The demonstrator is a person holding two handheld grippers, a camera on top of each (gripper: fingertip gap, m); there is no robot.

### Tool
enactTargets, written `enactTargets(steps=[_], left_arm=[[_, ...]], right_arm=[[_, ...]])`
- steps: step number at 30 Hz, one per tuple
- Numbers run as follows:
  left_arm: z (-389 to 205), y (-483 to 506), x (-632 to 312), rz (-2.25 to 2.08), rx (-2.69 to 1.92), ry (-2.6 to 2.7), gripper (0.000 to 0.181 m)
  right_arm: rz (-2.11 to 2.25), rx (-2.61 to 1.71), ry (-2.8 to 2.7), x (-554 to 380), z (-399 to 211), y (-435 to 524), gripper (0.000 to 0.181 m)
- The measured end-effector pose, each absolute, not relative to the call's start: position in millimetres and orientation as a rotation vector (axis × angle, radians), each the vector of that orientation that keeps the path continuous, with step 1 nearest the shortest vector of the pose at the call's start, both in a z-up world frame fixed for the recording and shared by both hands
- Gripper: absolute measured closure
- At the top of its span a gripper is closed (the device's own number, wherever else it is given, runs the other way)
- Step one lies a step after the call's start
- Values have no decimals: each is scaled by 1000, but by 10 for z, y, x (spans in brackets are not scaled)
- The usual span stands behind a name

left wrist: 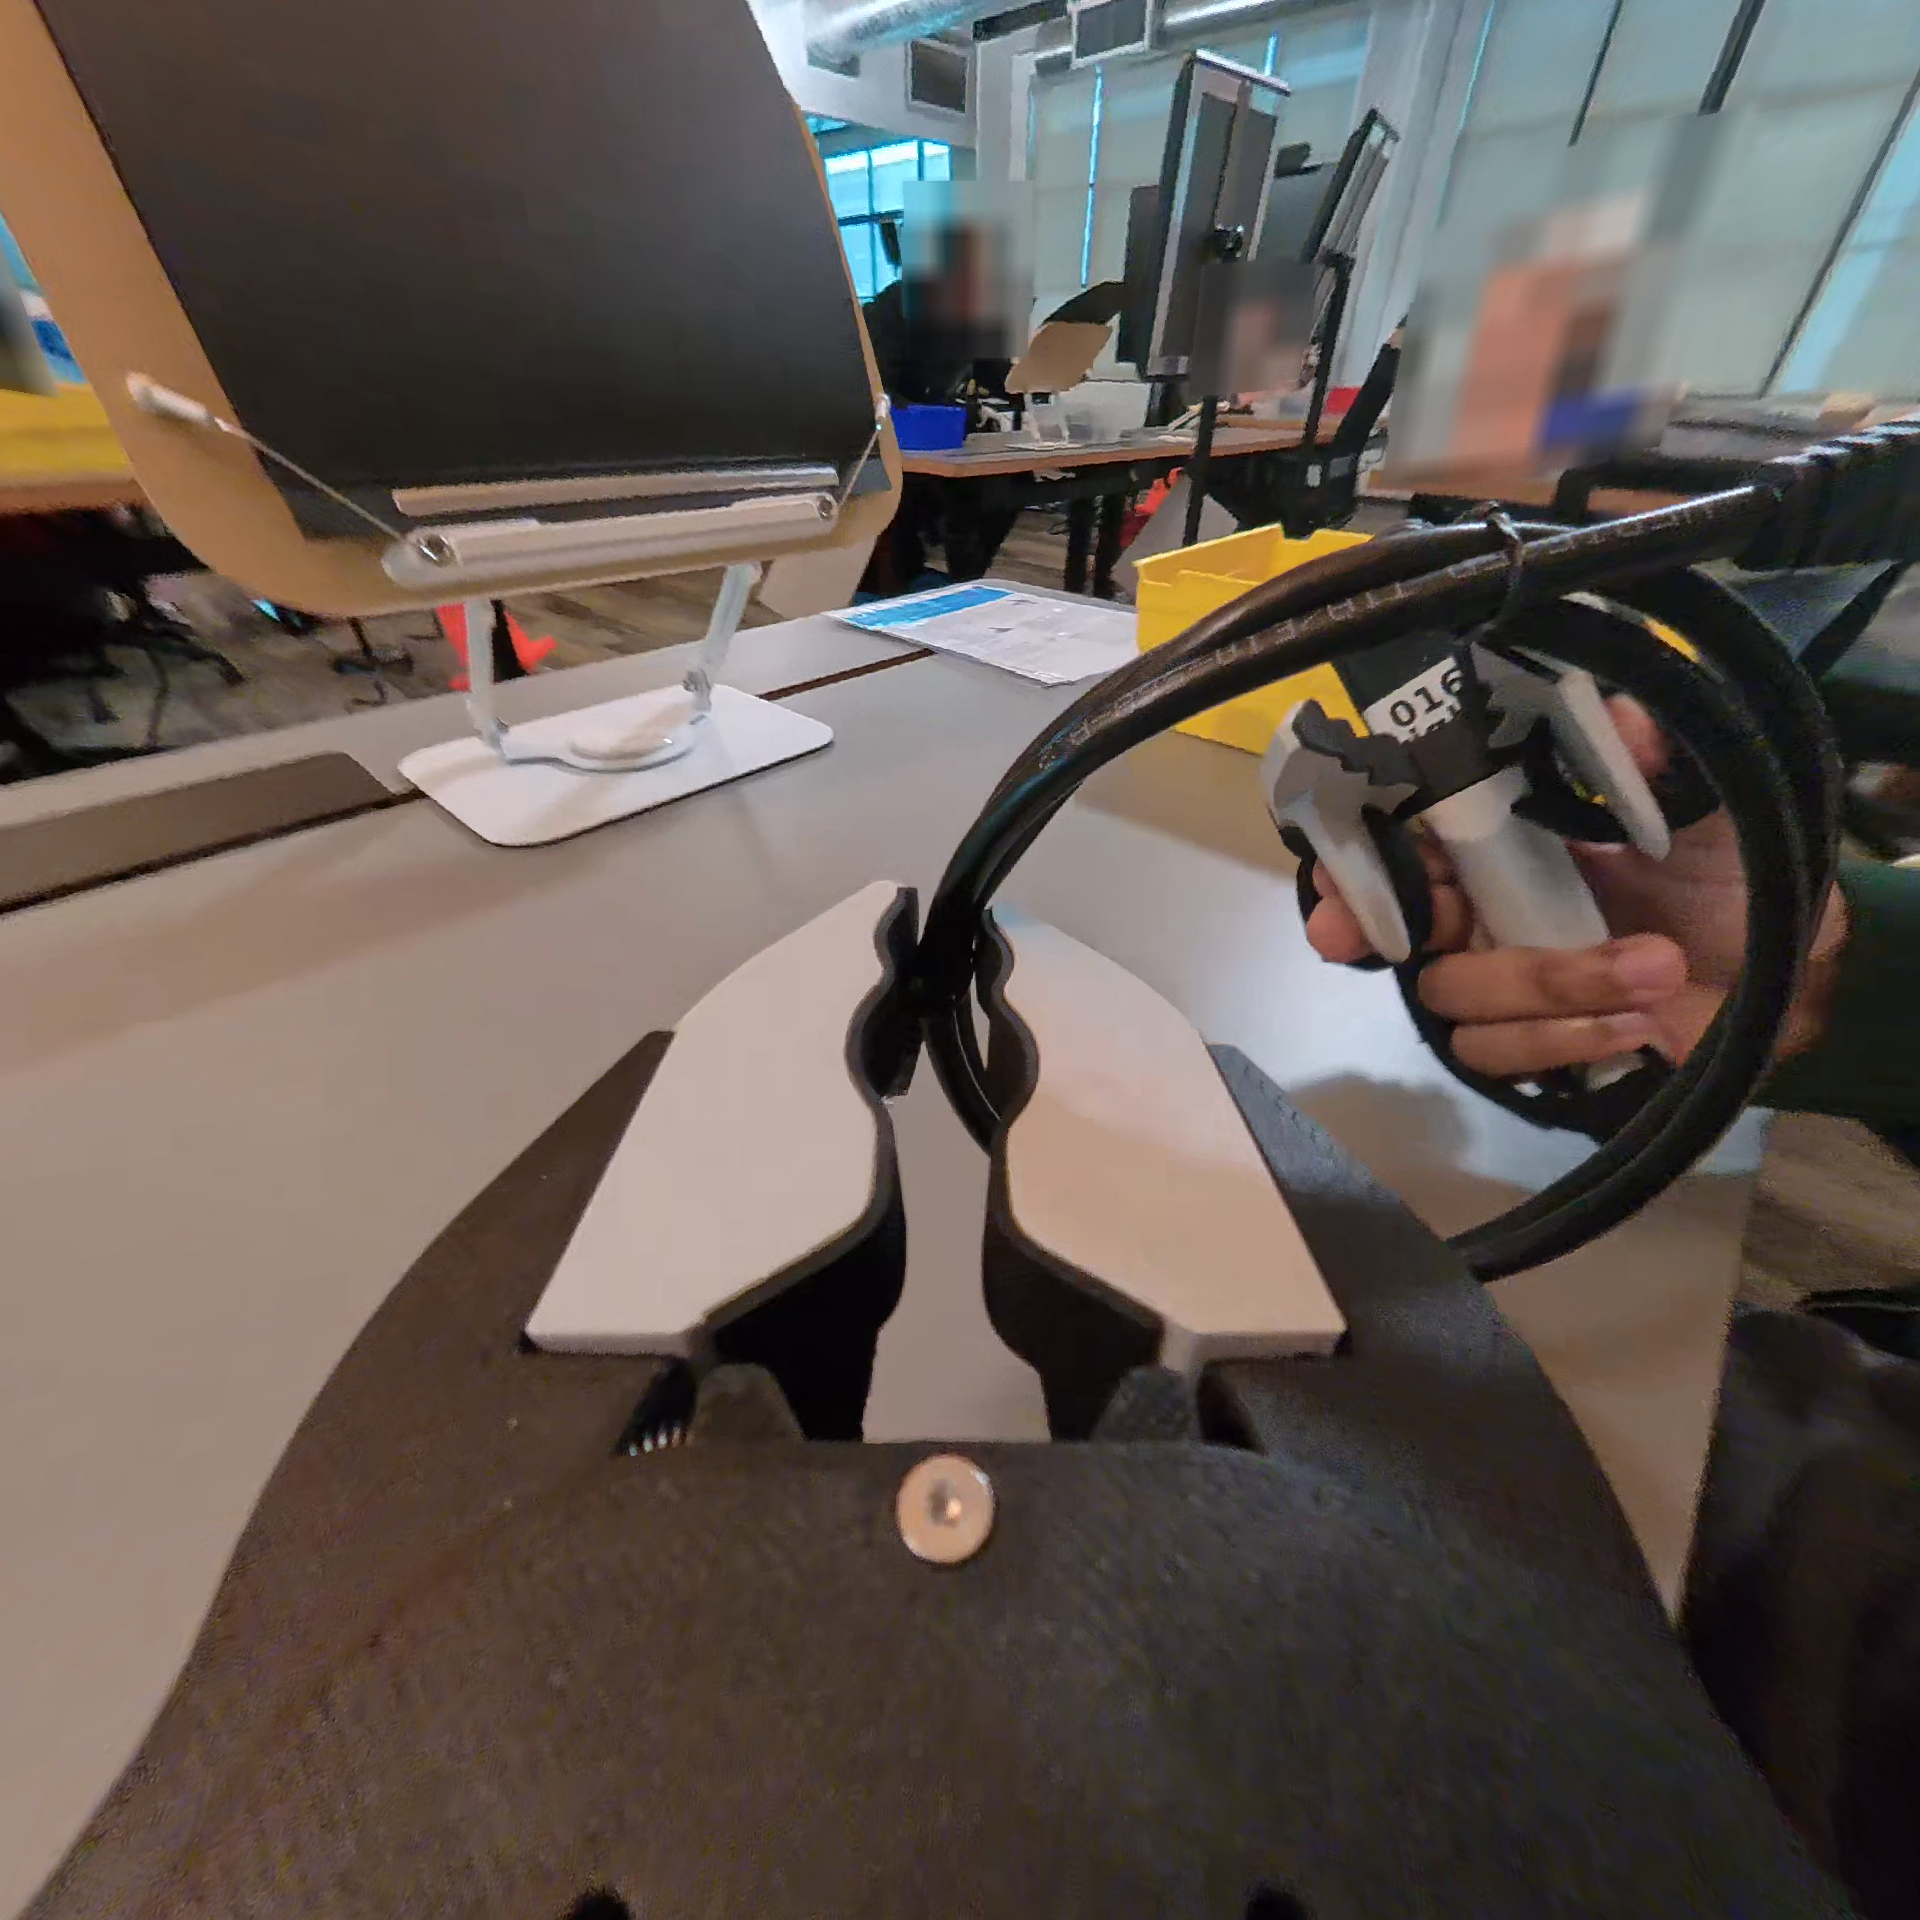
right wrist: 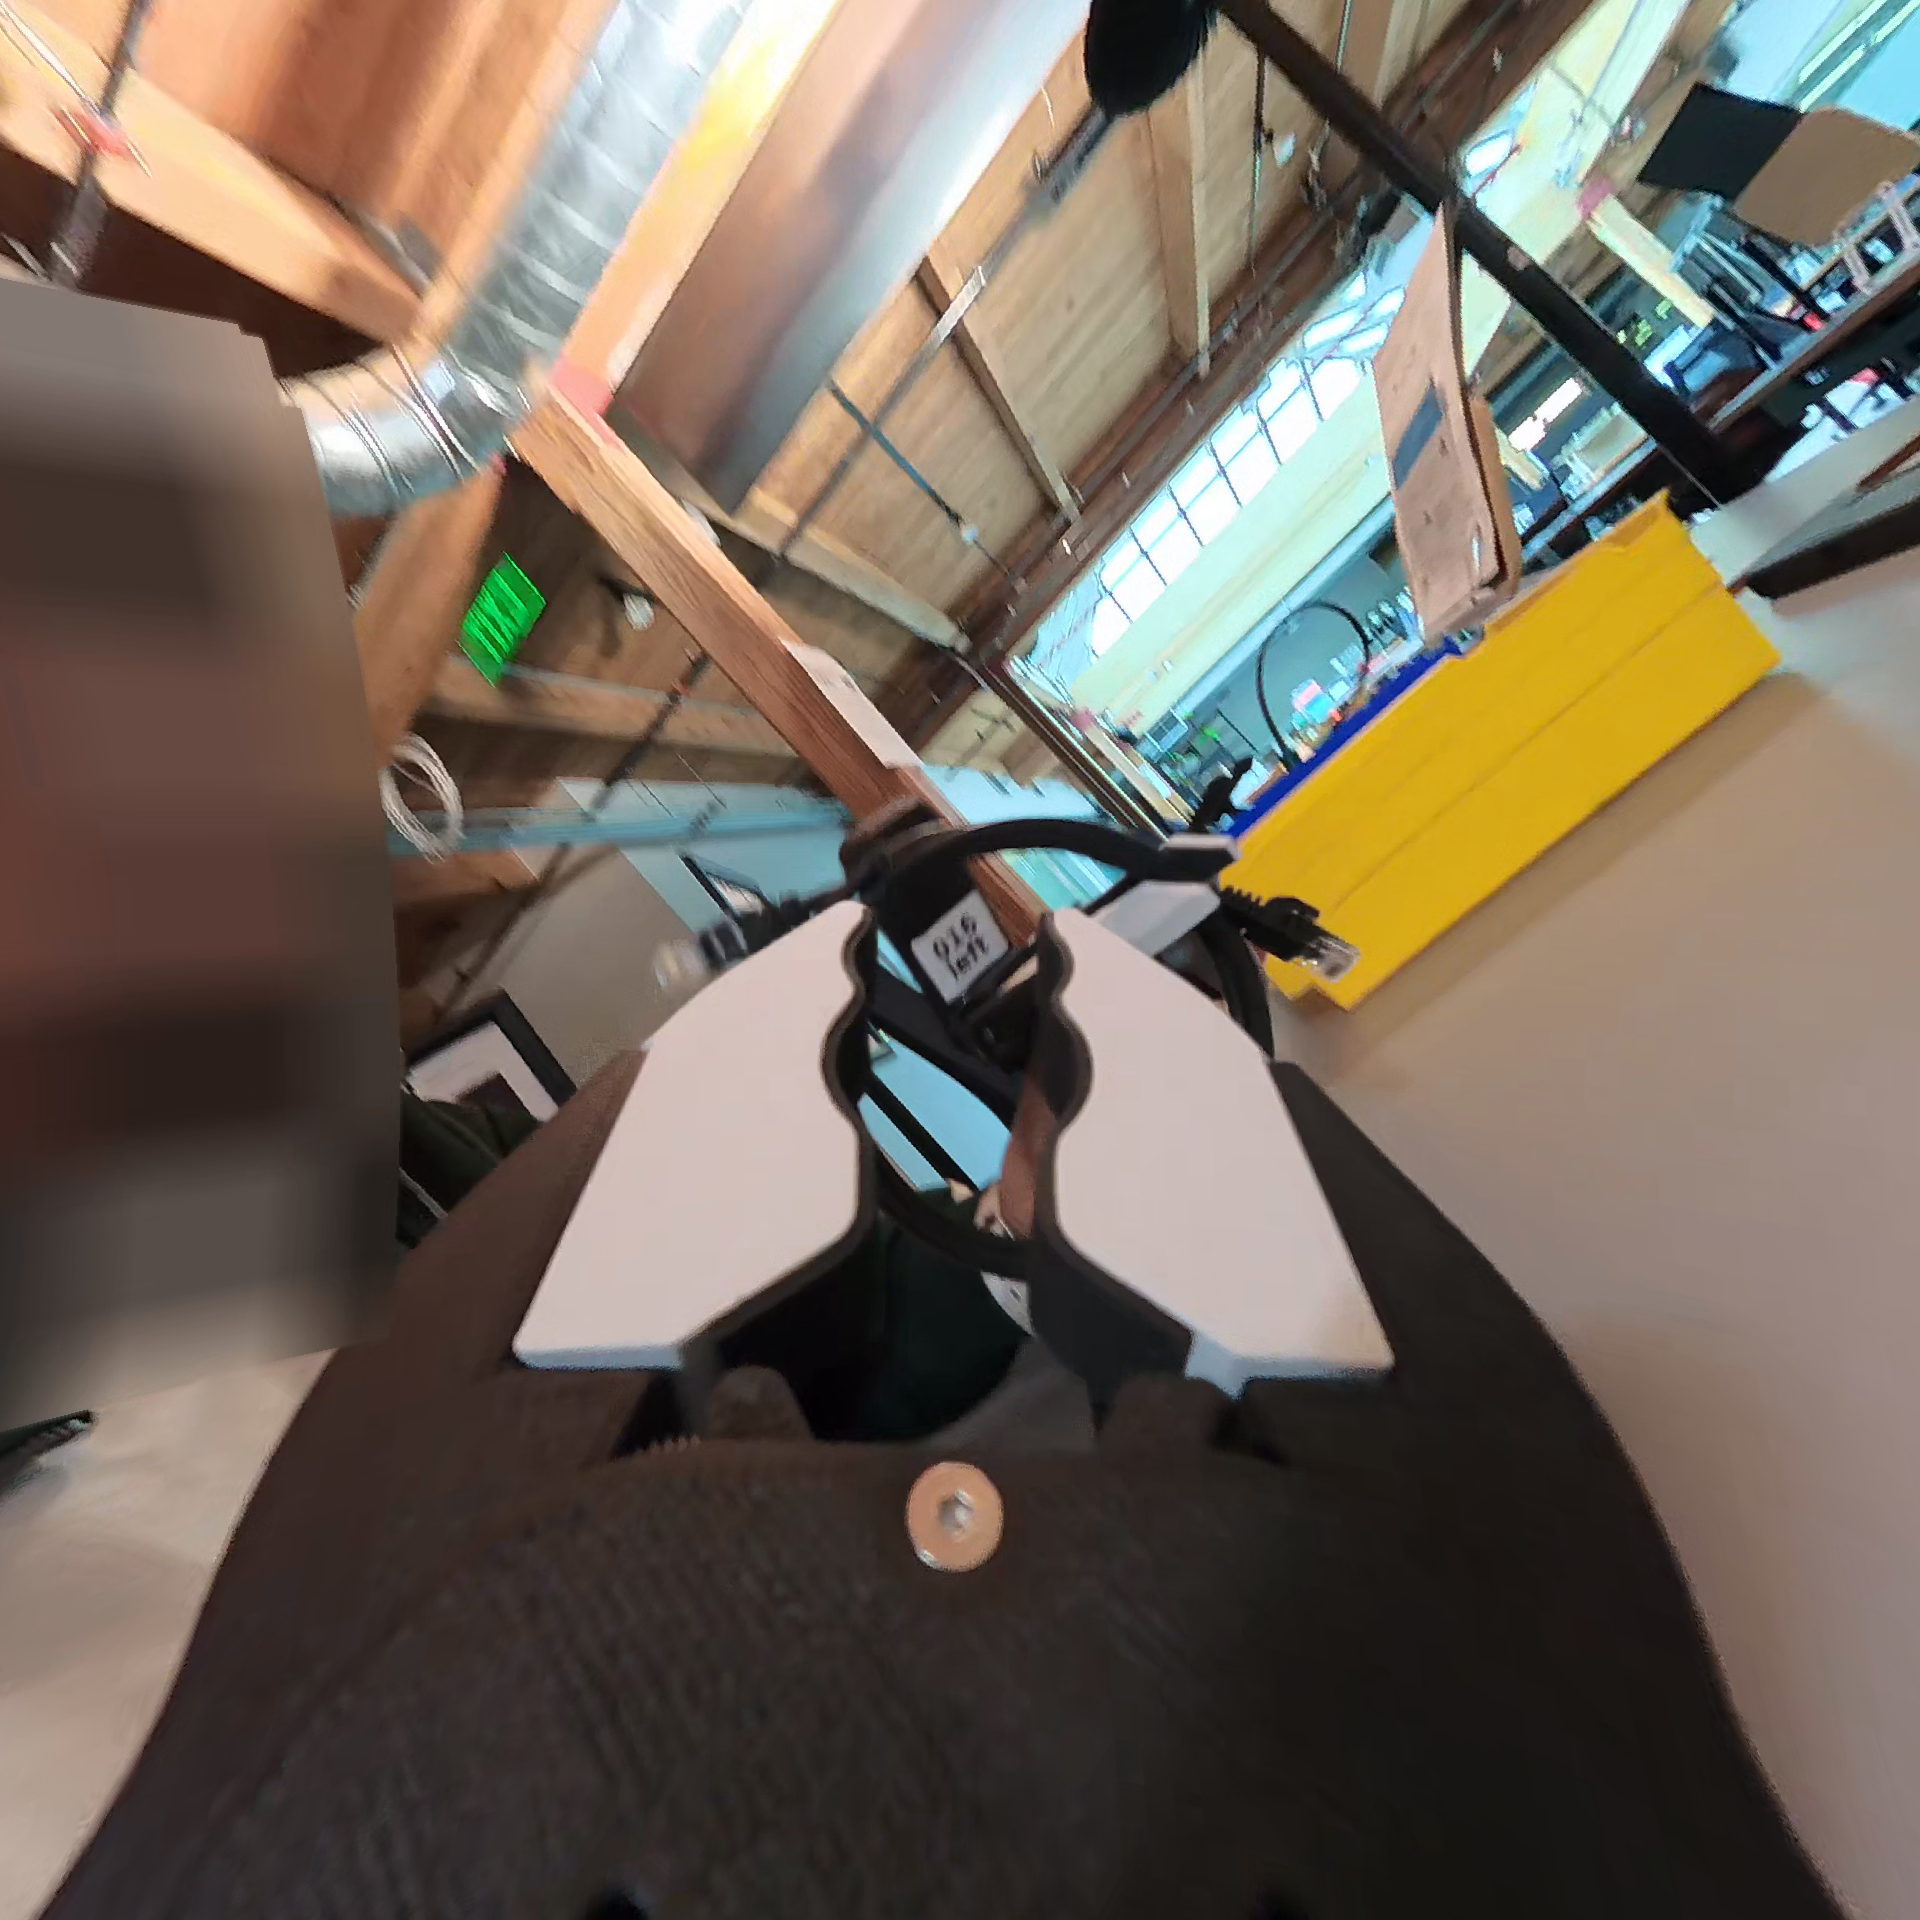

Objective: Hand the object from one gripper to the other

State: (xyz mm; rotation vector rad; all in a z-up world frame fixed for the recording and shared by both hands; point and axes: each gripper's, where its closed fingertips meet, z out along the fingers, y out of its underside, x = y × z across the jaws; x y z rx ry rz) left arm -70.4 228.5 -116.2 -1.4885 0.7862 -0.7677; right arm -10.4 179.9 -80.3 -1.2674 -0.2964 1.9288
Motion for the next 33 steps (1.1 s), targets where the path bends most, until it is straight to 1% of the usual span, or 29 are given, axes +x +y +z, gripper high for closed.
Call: enactTargets(steps=[7,11,17,27,33], left_arm=[[-1209,2311,-719,-992,-1560,674,170],[-1231,2350,-758,-1097,-1587,600,170],[-1339,2329,-679,-1221,-1653,590,170],[-1522,2288,-558,-1247,-1753,615,170],[-1570,2263,-513,-1250,-1778,630,170]], right_arm=[[1779,-1387,-526,-333,-951,1654,152],[1804,-1296,-731,-445,-876,1379,150],[1555,-1307,-959,-635,-1087,1243,143],[1379,-1262,-1090,-711,-1168,1162,159],[1300,-1262,-1096,-730,-1185,1193,174]])
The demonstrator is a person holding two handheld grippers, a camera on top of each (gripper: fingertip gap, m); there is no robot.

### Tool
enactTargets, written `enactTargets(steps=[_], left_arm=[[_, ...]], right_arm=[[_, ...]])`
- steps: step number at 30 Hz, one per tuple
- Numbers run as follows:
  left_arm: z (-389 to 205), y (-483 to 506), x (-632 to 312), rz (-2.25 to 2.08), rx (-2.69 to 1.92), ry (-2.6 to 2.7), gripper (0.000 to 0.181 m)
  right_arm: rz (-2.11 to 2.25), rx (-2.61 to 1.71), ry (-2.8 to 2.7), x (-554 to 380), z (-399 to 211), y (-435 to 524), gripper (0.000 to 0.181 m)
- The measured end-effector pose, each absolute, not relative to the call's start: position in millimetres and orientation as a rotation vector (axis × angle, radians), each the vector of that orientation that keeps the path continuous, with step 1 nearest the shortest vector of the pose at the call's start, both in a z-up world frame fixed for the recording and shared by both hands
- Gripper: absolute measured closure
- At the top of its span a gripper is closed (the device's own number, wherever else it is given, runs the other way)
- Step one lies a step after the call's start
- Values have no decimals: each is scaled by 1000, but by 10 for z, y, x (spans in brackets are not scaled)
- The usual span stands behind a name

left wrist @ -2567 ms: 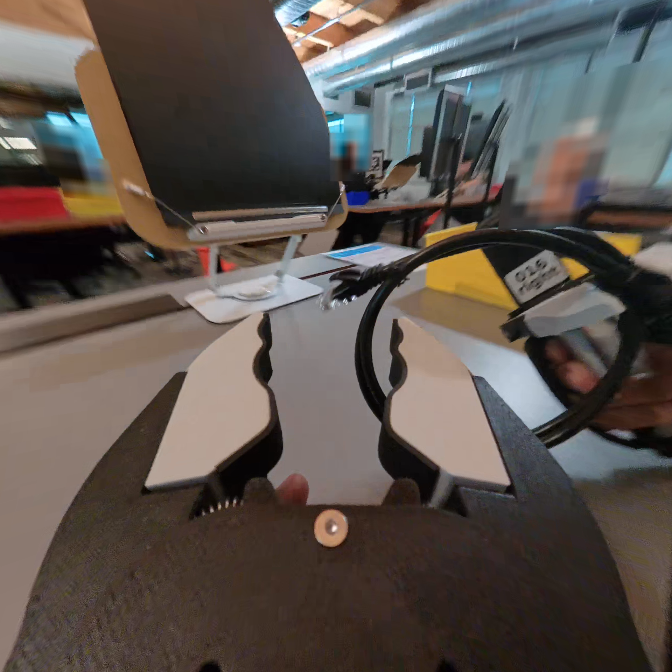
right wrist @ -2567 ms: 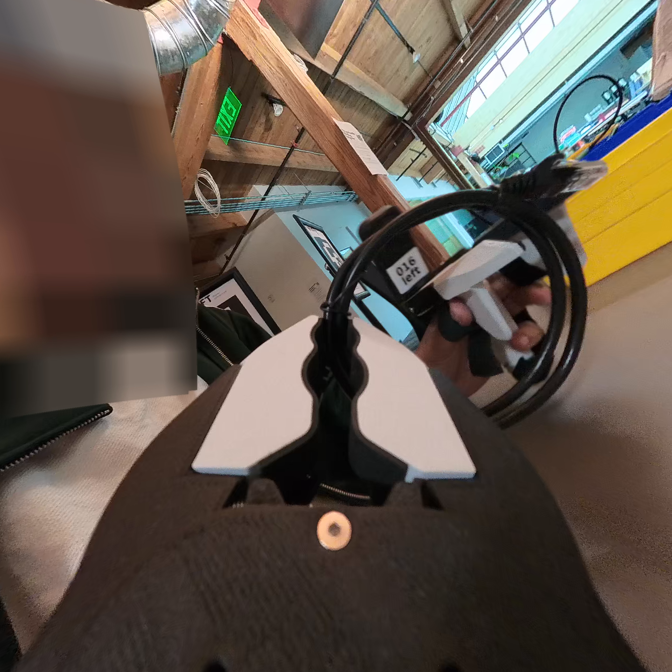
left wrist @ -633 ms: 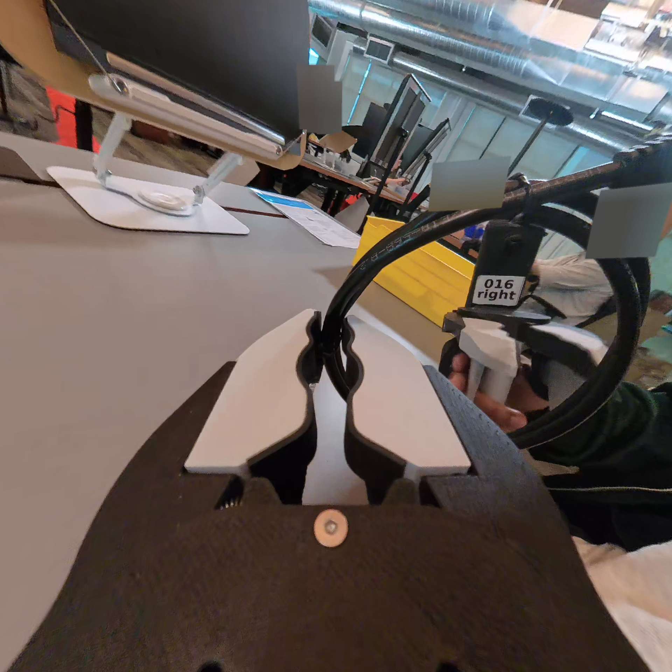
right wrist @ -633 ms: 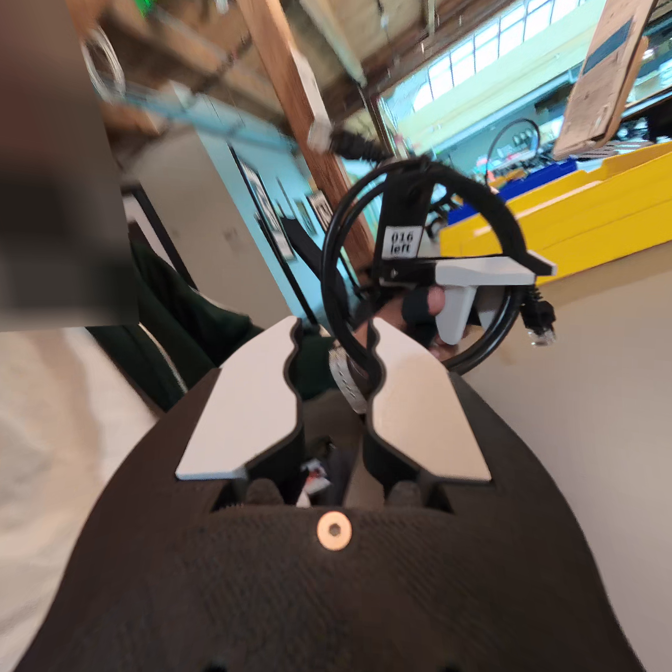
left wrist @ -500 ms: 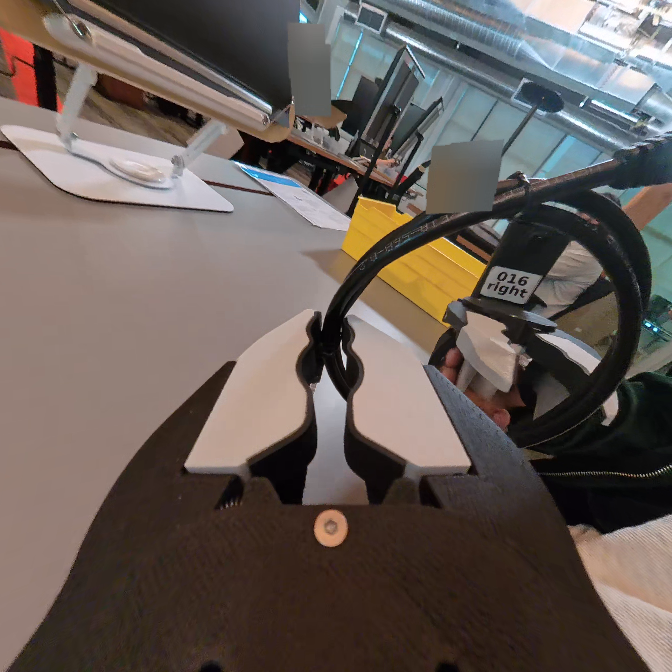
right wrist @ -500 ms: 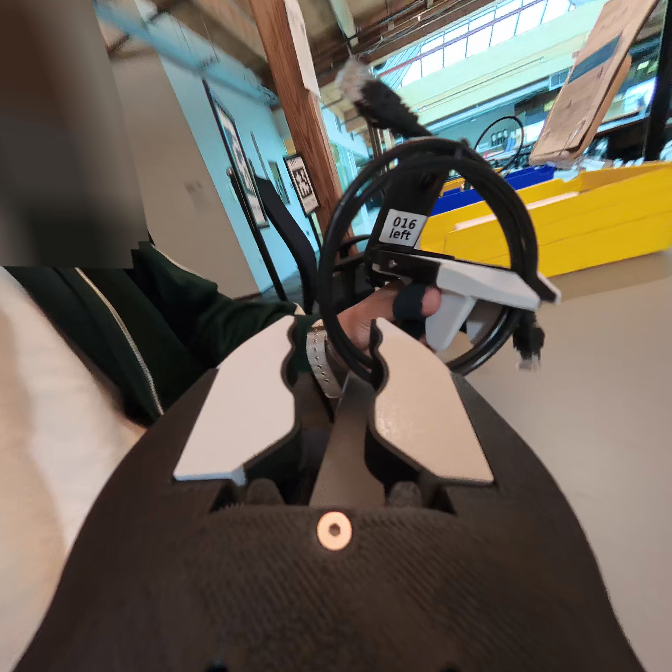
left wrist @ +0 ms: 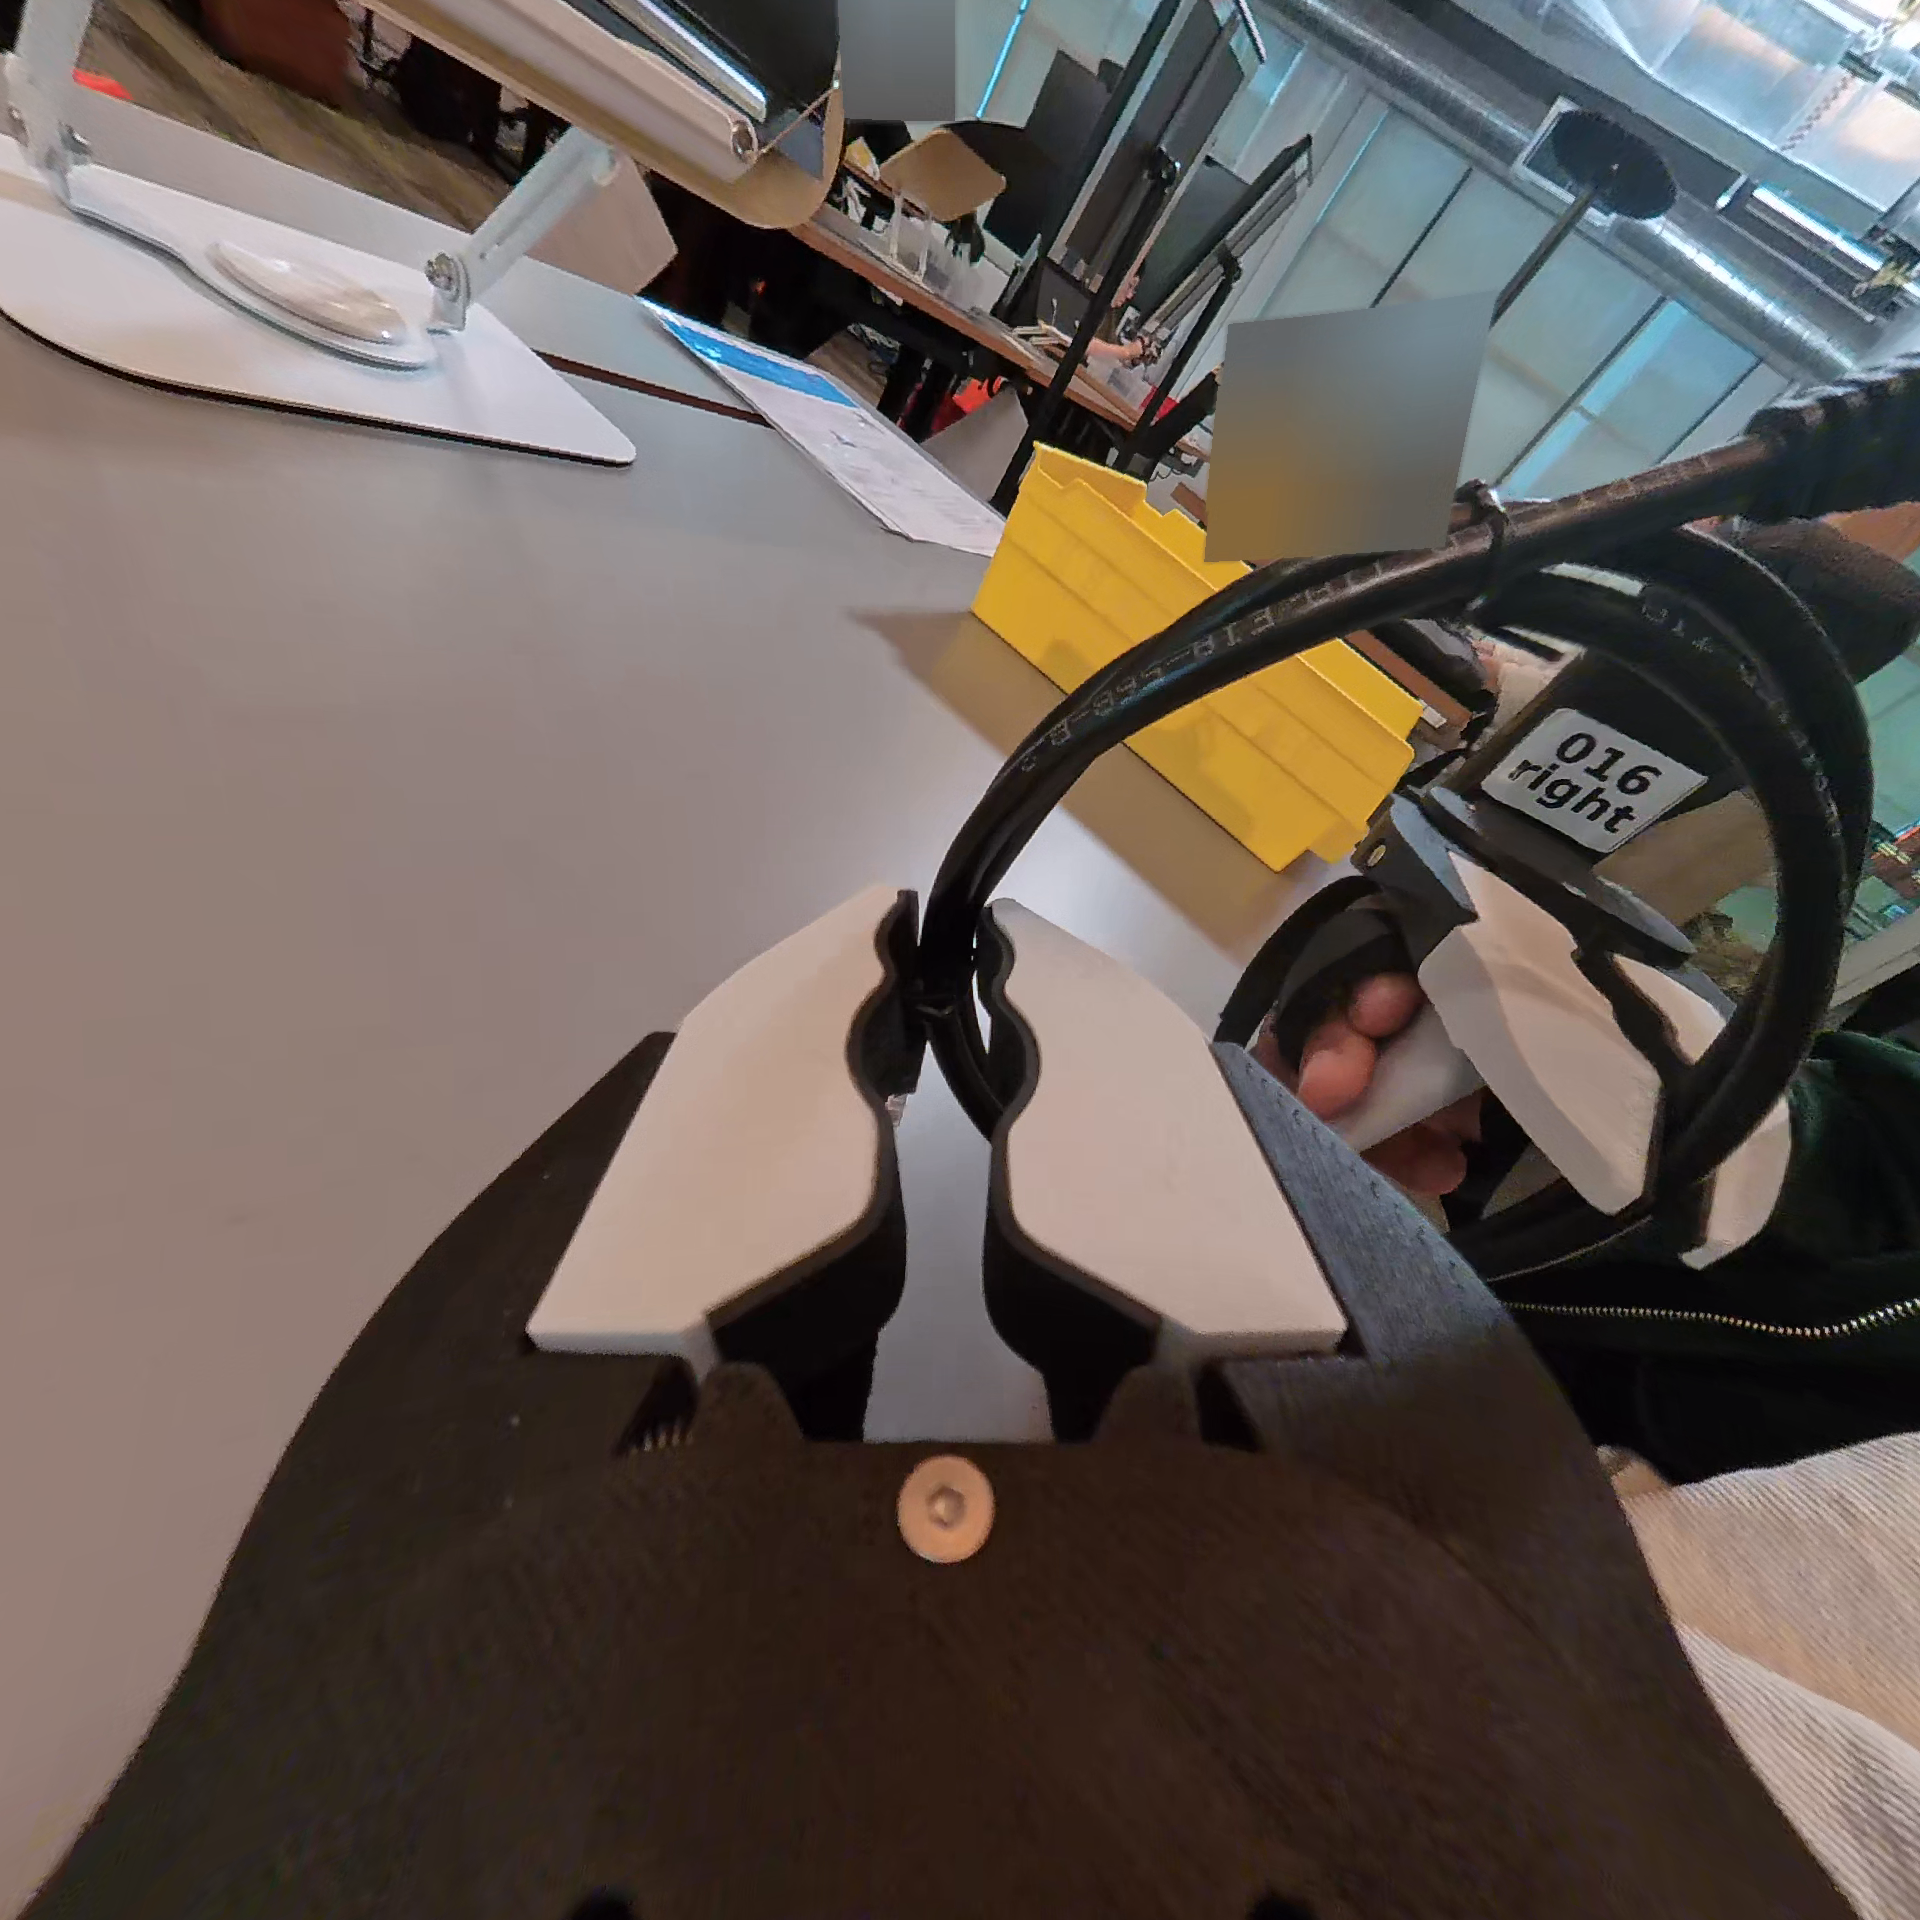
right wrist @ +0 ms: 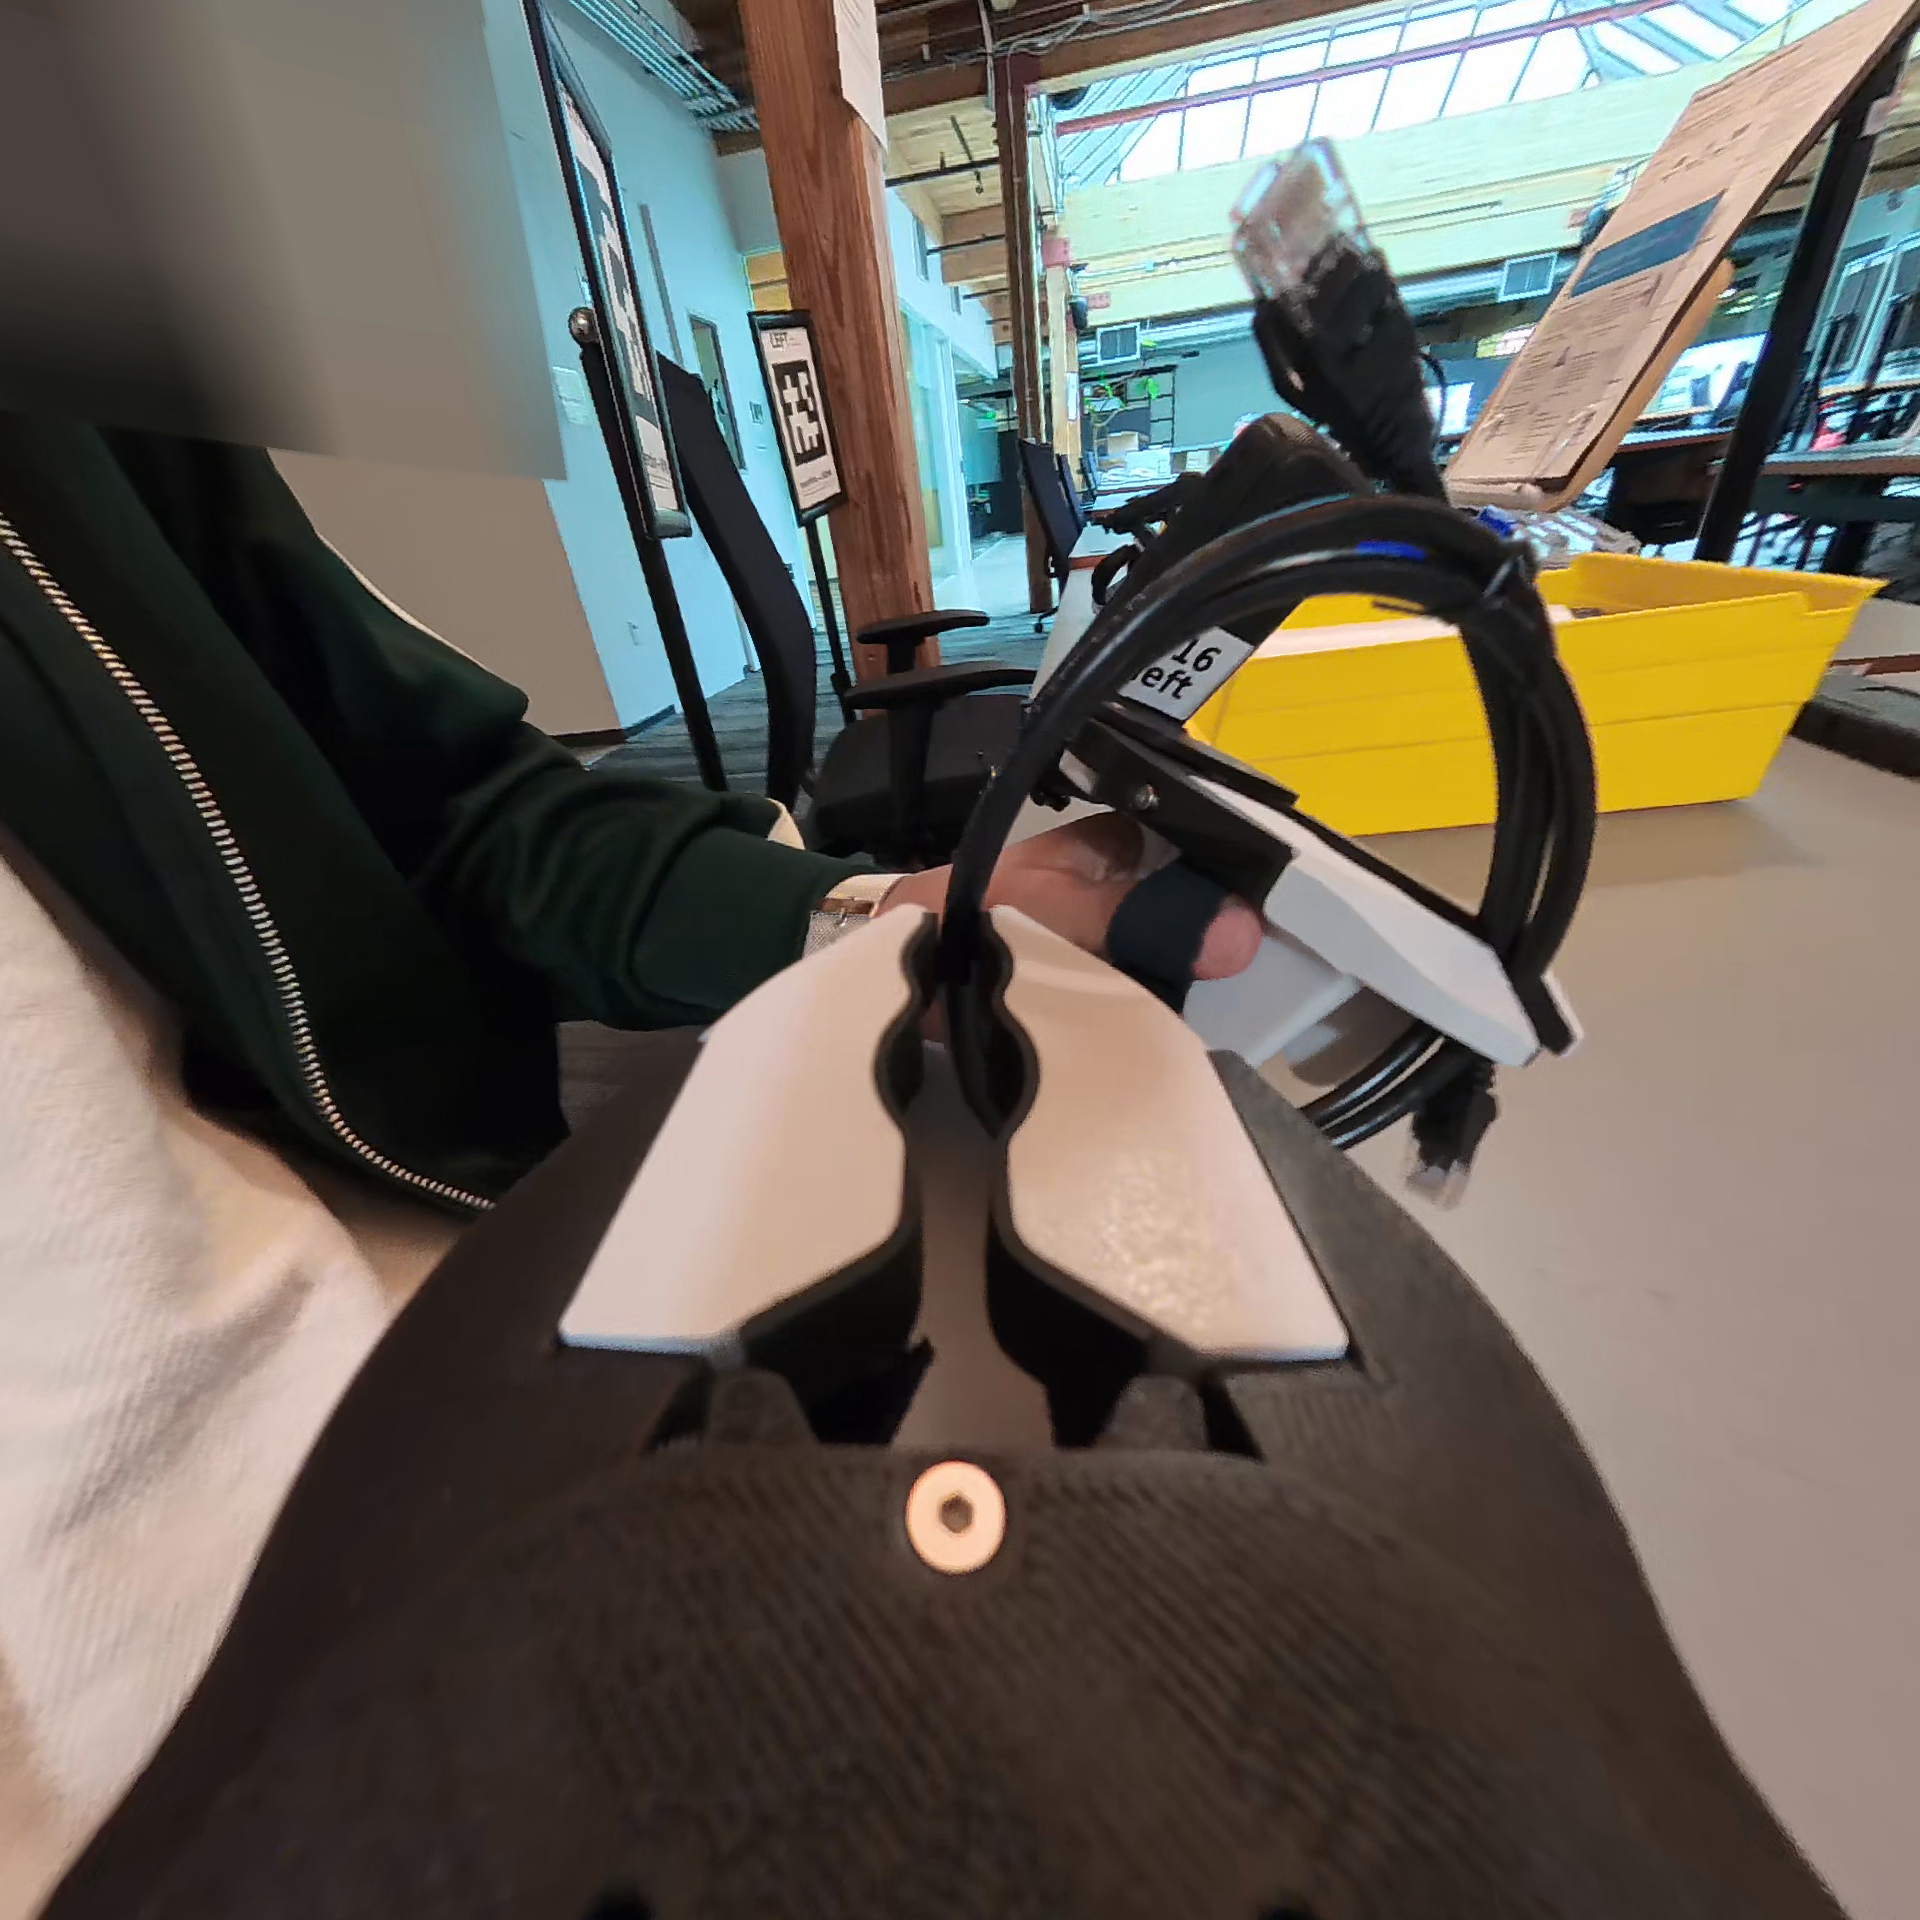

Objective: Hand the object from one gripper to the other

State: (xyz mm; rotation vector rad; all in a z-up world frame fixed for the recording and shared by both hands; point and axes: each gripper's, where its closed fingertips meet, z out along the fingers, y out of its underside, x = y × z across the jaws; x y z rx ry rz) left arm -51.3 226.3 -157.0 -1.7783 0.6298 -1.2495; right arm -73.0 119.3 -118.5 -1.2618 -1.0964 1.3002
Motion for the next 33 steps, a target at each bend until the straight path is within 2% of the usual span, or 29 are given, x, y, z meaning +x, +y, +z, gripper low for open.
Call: enactTargets(steps=[18,33], left_arm=[[-1343,2311,-631,-1284,-1594,567,163],[-1302,1579,-101,-1381,-1372,1111,152]], right_arm=[[1462,-1240,-792,-369,-851,1472,176],[1518,-1316,-671,-214,-883,1661,176]])
